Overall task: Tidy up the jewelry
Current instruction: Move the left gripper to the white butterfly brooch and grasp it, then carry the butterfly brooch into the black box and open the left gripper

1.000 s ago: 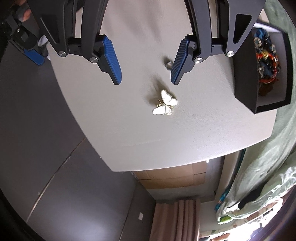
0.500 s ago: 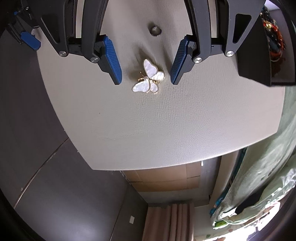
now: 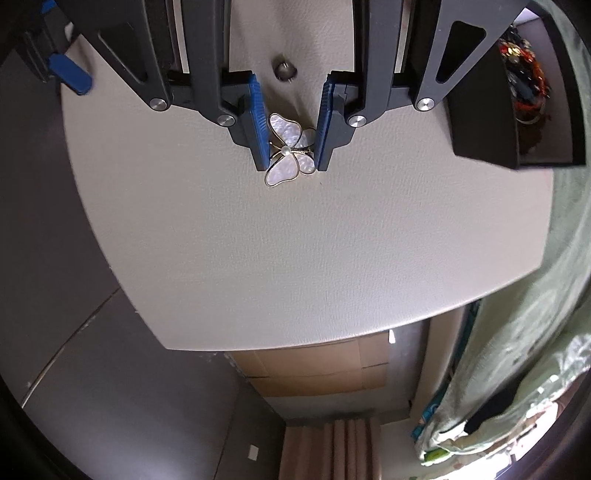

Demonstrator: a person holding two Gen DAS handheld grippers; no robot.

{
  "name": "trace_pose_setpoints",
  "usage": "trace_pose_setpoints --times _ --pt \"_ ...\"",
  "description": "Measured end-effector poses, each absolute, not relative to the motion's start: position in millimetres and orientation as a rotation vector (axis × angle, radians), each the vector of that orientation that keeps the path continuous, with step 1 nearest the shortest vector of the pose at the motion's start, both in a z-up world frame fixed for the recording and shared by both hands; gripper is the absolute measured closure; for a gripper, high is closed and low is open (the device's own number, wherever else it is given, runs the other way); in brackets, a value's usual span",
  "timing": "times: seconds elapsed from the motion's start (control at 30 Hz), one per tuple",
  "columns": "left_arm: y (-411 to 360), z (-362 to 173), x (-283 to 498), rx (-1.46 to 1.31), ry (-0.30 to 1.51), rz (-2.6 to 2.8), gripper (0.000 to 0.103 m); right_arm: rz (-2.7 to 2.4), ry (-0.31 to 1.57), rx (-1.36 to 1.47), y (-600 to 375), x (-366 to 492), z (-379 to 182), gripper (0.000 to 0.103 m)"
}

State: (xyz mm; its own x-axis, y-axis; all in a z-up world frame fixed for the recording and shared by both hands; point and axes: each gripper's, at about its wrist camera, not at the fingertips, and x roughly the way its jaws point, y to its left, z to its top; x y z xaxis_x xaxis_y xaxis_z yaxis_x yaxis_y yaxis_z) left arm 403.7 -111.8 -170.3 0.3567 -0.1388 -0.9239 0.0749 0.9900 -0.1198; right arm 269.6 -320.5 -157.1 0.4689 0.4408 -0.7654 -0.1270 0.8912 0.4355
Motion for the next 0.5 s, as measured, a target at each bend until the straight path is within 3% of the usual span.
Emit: trace_pose_setpoints --times 0.27,0.37,0.5 --pt "-97 -135 379 -0.114 1.135 -0.197 0.077 0.386 1.041 0.283 -298 268 -158 0.030" --pt "-86 -115 371 -0.131 1.096 -0.205 0.077 0.422 1.045 0.235 -284 267 -160 0.047" --pt "-73 -93 359 -0.154 1.050 -0.217 0.077 0.457 1.038 0.190 -267 267 -161 0.058"
